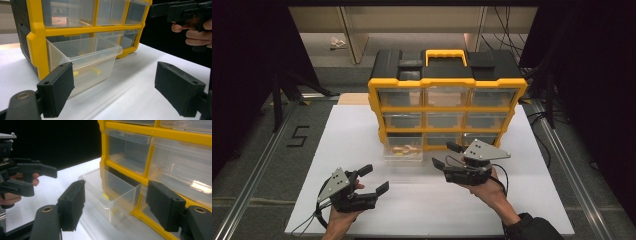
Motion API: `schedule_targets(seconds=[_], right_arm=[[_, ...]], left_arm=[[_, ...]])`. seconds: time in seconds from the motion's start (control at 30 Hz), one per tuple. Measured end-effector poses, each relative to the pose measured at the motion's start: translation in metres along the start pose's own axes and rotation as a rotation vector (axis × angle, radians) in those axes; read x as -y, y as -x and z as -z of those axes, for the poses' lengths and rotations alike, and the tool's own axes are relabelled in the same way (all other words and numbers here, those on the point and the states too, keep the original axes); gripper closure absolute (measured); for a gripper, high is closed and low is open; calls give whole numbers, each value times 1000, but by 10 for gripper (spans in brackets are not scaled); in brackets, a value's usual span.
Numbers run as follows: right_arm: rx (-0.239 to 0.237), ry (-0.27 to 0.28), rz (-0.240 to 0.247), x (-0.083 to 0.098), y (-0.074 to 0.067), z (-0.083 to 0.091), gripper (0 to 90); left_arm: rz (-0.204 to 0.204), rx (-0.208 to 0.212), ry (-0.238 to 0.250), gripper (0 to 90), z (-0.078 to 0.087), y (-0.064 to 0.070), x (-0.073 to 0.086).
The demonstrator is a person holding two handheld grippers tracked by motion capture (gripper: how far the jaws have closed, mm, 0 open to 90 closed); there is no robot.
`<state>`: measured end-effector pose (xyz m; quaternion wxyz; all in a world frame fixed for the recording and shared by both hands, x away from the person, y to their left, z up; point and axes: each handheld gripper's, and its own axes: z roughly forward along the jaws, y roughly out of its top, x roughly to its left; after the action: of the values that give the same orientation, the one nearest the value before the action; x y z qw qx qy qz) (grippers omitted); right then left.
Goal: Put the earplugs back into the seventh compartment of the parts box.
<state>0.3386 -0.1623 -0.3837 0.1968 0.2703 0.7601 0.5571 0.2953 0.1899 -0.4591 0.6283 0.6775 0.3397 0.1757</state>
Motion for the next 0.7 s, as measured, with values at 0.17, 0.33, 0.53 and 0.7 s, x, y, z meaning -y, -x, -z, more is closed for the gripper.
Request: schedule_targets(seconds=[0.17,0.33,0.53,0.7], right_arm=[[-3,-2,5,4,-1,1,302],[3,4,2,8,0,4,291],[18,24,-12,14,2,13,287],[20,30,-17,17,2,16,283]], left_arm=[[-1,2,1,154,0,0,0],[-2,3,1,154,0,0,0],[-5,3,-2,154,0,1,0],[-6,5,2,154,0,1,0]])
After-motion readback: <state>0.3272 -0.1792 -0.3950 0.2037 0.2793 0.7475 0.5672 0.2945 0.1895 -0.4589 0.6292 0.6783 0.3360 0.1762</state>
